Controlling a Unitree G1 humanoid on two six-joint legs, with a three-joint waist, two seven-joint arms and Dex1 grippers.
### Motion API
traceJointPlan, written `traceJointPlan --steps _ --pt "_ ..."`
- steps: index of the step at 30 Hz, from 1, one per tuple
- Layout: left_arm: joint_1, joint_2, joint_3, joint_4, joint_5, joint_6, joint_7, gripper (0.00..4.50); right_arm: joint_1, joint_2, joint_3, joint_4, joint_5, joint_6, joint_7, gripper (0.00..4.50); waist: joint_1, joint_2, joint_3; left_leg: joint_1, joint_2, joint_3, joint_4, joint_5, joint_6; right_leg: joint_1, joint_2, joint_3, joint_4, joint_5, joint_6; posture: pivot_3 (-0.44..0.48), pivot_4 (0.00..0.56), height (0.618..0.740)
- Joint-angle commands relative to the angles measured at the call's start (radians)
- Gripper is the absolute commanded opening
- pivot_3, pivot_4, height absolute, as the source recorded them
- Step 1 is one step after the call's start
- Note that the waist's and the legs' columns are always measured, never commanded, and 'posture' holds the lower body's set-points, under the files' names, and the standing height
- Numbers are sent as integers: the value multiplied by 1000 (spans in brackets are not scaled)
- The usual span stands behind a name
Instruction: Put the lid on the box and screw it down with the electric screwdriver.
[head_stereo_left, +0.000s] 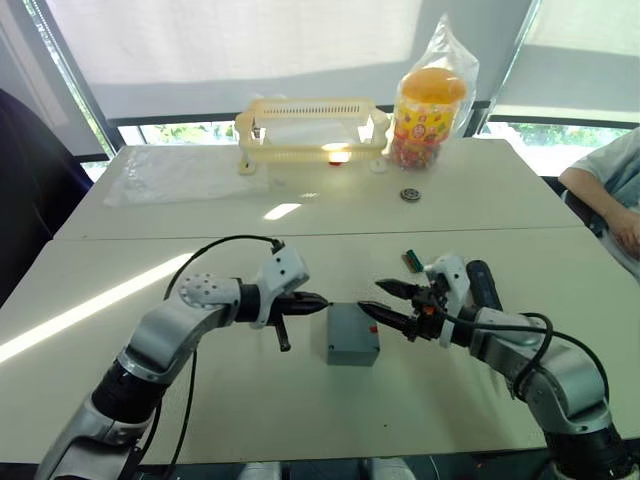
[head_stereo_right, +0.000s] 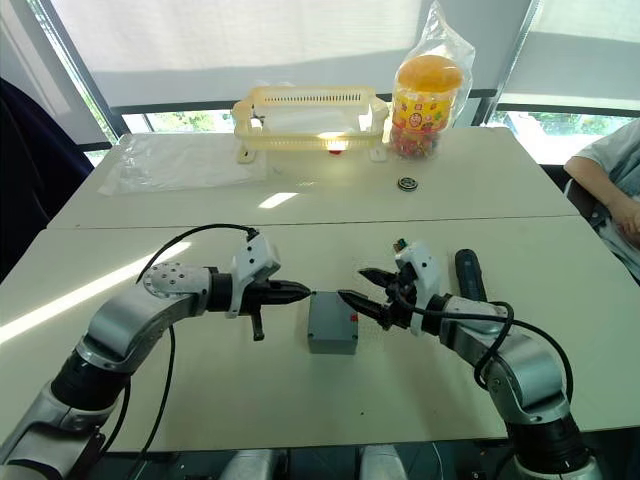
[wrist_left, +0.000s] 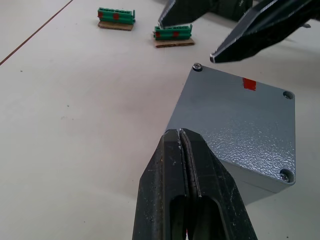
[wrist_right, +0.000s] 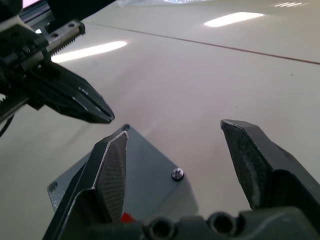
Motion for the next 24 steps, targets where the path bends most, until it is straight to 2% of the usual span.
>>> traceJointPlan --steps 1,5,7,10,12,13,15,16,17,20,22,24 --pt "-21 -5 14 -11 -1 -22 0 0 -31 -20 -79 -61 88 46 -3 2918 1 0 0 0 0 0 0 0 0 0 0 0 0 0 0 0 150 740" --pt "-45 -15 28 1 -11 -41 -12 0 -129 -88 -264 -33 277 207 -62 2918 3 0 0 0 0 0 1 0 0 0 0 0 0 0 0 0 150 740" --pt "-54 -40 46 5 -41 -38 -14 0 -174 -142 -330 23 297 268 -106 2918 4 0 0 0 0 0 1 0 0 1 0 0 0 0 0 0 150 740" --pt "-57 -50 31 -11 -40 -49 -21 0 -206 -255 -376 104 286 366 -135 2918 4 0 0 0 0 0 0 0 0 1 -1 -1 -2 0 0 0 150 740" --pt "-54 -55 19 -62 -60 -38 -32 0 -217 -375 -388 172 282 483 -131 2918 3 0 0 -1 0 1 0 0 0 1 -1 0 -2 0 0 0 150 740" --pt "-51 -61 21 -81 -71 -31 -30 0 -238 -409 -391 207 288 571 -152 3183 3 0 0 -1 0 1 0 0 0 1 -1 0 -2 0 0 0 150 740" --pt "-28 -59 9 -130 -81 -22 -27 0 -268 -467 -375 251 286 732 -176 3782 0 0 0 -1 0 1 0 0 0 1 -1 1 -2 0 -1 0 150 740" --pt "-14 -54 -3 -157 -82 -16 -27 0 -270 -494 -363 261 289 788 -180 4244 -1 1 0 -1 0 2 0 0 0 0 -1 1 -2 0 -1 0 150 740" --pt "1 -51 -17 -188 -84 -7 -24 0 -252 -536 -344 269 307 814 -174 4431 -1 1 0 -1 0 2 0 0 1 0 -1 1 -2 -1 -2 0 150 740" --pt "28 -51 -46 -258 -94 16 -8 0 -190 -659 -268 296 394 826 -119 4431 1 2 0 -1 0 2 -1 -1 1 0 0 1 -2 -1 -3 0 150 740" --pt "33 -65 -76 -283 -79 26 22 0 -169 -733 -166 357 412 826 -78 4431 1 4 -1 -1 0 2 0 -1 1 1 0 1 -3 -2 -4 0 150 740" --pt "34 -93 -98 -290 -73 43 59 0 -204 -771 -57 454 435 826 -56 4431 2 3 0 0 0 3 1 -1 1 2 0 2 -5 -2 -4 0 150 740"
